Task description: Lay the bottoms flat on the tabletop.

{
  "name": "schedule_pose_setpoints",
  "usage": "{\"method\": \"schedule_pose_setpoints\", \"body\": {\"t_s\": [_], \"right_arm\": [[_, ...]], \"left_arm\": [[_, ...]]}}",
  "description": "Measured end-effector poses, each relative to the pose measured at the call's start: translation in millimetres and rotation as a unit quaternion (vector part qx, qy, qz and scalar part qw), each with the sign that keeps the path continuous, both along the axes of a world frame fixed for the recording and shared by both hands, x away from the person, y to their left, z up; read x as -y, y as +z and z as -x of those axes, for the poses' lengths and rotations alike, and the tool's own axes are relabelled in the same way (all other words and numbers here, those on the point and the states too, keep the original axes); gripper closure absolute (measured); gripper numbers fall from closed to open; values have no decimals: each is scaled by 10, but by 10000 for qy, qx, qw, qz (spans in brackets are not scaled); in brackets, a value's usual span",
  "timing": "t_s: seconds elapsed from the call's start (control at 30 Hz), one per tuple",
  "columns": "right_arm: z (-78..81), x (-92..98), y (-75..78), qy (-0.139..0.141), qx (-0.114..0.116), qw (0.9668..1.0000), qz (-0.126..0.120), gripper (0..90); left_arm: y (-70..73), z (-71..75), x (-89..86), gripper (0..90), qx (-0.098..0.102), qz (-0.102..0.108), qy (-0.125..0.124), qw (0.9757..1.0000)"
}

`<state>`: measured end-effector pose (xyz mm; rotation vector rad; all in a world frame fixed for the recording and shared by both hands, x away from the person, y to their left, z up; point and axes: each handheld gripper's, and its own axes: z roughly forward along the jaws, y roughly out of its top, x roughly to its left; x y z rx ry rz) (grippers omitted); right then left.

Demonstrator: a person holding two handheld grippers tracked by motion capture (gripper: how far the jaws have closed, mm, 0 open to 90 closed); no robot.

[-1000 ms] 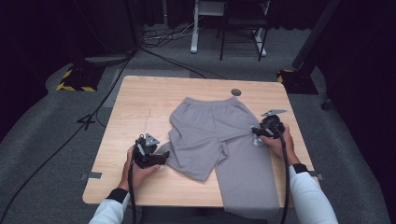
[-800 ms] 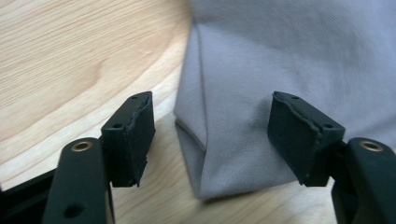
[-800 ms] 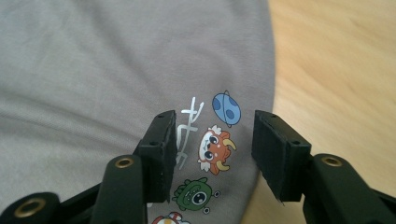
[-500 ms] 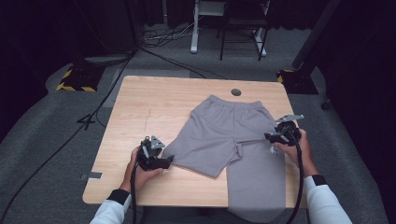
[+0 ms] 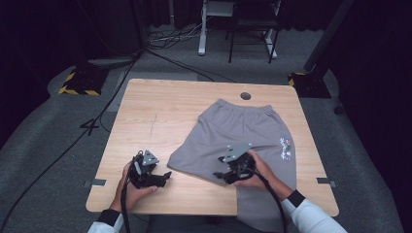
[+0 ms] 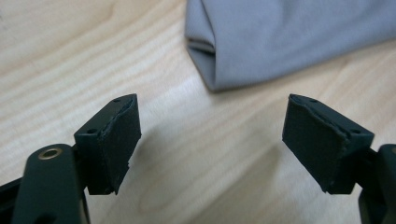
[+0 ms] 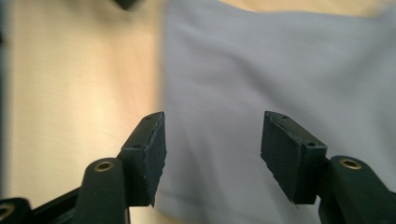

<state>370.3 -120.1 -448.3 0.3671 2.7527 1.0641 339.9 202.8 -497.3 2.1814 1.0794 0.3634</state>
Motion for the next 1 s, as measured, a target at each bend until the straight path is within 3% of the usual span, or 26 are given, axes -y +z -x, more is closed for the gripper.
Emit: {"method": "schedule_pose_setpoints", "body": {"t_s": [0.1,0.23,0.37,0.47,0.53,0.57,0.6,0.63,0.73,0.83,0.87,0.9,0.97,1.0], "right_arm": [[63,-245,-75,311,19,9994,158,414],[53,-418,-186,338,20,9987,385,418],[25,-449,-250,301,7,9985,463,453],[-6,-453,-314,167,25,9983,561,554],[-33,-440,-337,35,157,9983,556,719],[-33,-440,-337,35,157,9983,556,719],[-50,-428,-320,-58,241,9978,616,829],[-50,-428,-320,-58,241,9978,616,829],[-81,-363,-206,-153,365,9983,433,863],[-186,-185,57,-527,492,9973,-120,869],[-245,-95,155,-696,550,9956,-298,869],[-396,146,348,-1223,614,9886,-627,869],[-531,363,448,-1662,703,9806,-759,869],[-531,363,448,-1662,703,9806,-759,869]], "left_arm": [[-19,26,-20,167,-42,38,-73,10000],[-35,64,-43,156,34,17,-197,9998],[-57,63,-22,149,149,-31,-281,9995],[-58,51,-19,147,145,-29,-280,9995],[-59,45,-13,143,157,-35,-250,9996],[-60,40,-11,143,173,-49,-262,9995],[-59,34,-3,141,156,-42,-238,9996],[-59,34,-3,141,156,-42,-238,9996],[-60,30,4,141,178,-50,-203,9996],[-60,29,4,141,178,-49,-204,9996],[-60,29,4,141,178,-49,-204,9996],[-60,29,4,141,175,-51,-205,9996],[-60,29,5,141,175,-47,-201,9996],[-58,25,4,141,181,-68,-217,9996]]}}
